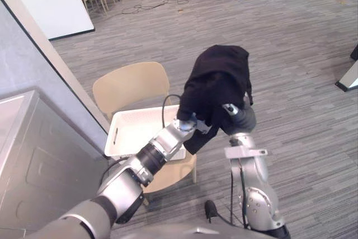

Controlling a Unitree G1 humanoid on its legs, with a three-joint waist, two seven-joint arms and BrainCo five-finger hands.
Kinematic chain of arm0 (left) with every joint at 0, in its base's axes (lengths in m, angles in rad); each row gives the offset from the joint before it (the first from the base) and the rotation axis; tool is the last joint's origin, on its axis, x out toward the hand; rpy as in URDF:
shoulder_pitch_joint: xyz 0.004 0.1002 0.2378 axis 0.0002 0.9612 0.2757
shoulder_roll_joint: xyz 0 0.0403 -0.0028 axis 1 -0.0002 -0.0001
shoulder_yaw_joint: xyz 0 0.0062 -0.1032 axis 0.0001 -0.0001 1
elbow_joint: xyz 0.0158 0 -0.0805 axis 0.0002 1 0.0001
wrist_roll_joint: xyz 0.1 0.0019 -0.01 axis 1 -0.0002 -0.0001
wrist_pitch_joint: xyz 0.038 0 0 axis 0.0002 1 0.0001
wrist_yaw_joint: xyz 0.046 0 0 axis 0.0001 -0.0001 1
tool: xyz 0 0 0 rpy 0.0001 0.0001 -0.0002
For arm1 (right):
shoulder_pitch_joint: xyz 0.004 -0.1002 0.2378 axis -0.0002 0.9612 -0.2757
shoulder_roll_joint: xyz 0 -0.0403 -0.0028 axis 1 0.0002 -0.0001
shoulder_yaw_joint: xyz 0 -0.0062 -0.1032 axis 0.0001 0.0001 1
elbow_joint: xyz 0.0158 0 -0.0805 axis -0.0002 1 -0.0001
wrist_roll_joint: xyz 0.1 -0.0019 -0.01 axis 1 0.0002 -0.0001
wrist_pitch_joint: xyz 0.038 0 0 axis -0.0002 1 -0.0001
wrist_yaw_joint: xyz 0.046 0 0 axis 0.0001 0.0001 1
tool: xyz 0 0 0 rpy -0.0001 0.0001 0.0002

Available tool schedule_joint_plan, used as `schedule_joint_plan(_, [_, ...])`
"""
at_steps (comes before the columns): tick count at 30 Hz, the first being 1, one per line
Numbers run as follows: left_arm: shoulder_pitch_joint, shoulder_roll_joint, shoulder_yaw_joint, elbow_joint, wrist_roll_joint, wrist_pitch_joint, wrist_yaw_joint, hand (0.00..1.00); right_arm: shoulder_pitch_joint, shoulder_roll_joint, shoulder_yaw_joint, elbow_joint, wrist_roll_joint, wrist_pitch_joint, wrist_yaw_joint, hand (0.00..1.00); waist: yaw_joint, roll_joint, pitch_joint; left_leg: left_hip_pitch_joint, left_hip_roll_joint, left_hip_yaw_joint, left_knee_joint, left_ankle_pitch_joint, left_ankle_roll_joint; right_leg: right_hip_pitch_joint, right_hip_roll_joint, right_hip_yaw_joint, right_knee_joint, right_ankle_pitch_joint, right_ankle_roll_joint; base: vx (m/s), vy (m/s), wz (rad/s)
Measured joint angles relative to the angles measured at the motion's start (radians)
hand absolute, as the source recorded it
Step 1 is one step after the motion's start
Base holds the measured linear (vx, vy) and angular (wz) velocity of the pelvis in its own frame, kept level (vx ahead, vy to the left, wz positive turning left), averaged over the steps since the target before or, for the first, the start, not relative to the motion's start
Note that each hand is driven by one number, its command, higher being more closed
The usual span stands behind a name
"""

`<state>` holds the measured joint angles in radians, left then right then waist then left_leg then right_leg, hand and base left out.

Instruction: Pick up the laundry basket with both hands and put the clothes into the washing machine.

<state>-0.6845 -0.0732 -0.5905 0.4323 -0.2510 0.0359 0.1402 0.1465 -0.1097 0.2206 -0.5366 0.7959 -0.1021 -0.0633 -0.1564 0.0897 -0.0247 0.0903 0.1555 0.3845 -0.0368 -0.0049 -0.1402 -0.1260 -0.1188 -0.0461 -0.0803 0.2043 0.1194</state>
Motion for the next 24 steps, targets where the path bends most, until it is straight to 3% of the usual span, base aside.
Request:
schedule_joint_plan(5, [0.052, 0.028, 0.115, -0.022, 0.003, 0.000, 0.006, 1.00, 0.126, 0.001, -0.096, 0.001, -0.003, 0.042, 0.005, 0.00, -0.002, -0.007, 0.004, 0.000, 0.001, 0.000, -0.001, -0.001, -0.001, -0.001, 0.001, 0.001, 0.000, -0.002, 0.000, 0.00, 0.000, 0.00])
schedule_joint_plan(7, [0.103, 0.055, 0.191, -0.056, 0.020, 0.000, 0.007, 1.00, 0.172, 0.002, -0.200, 0.002, -0.016, 0.047, 0.013, 0.00, -0.006, -0.008, 0.005, 0.001, 0.002, 0.001, -0.001, -0.002, -0.002, -0.001, 0.003, 0.002, 0.000, -0.003, 0.000, 0.00, 0.000, -0.02])
schedule_joint_plan(10, [0.200, 0.112, 0.353, -0.093, 0.055, -0.001, 0.010, 1.00, 0.201, 0.008, -0.395, 0.011, -0.056, 0.058, 0.016, 0.00, -0.011, -0.011, 0.007, -0.001, 0.002, 0.003, -0.001, -0.003, -0.004, -0.010, 0.006, 0.008, 0.000, -0.003, 0.000, 0.00, 0.000, -0.07])
schedule_joint_plan(15, [0.377, 0.179, 0.601, -0.205, 0.052, -0.001, 0.032, 1.00, 0.207, 0.035, -0.533, 0.083, -0.104, 0.066, -0.006, 0.00, -0.015, -0.017, 0.009, 0.001, 0.008, 0.017, 0.000, -0.007, -0.008, -0.016, 0.016, 0.024, 0.000, -0.001, -0.002, 0.00, -0.005, -0.09])
schedule_joint_plan(20, [0.583, 0.170, 0.769, -0.364, 0.009, -0.008, 0.047, 1.00, 0.228, 0.115, -0.599, 0.194, -0.252, 0.085, -0.010, 0.00, 0.002, -0.028, 0.005, 0.007, 0.012, 0.022, 0.001, -0.014, -0.011, -0.013, 0.020, 0.029, 0.000, 0.002, -0.009, 0.01, -0.007, -0.03])
schedule_joint_plan(24, [0.750, 0.089, 0.831, -0.459, -0.032, -0.019, 0.049, 1.00, 0.270, 0.172, -0.618, 0.416, -0.294, 0.123, -0.027, 0.00, 0.040, -0.030, 0.005, 0.025, 0.014, -0.002, 0.001, -0.020, -0.008, 0.026, 0.013, -0.008, 0.000, -0.008, -0.008, 0.01, -0.002, 0.17])
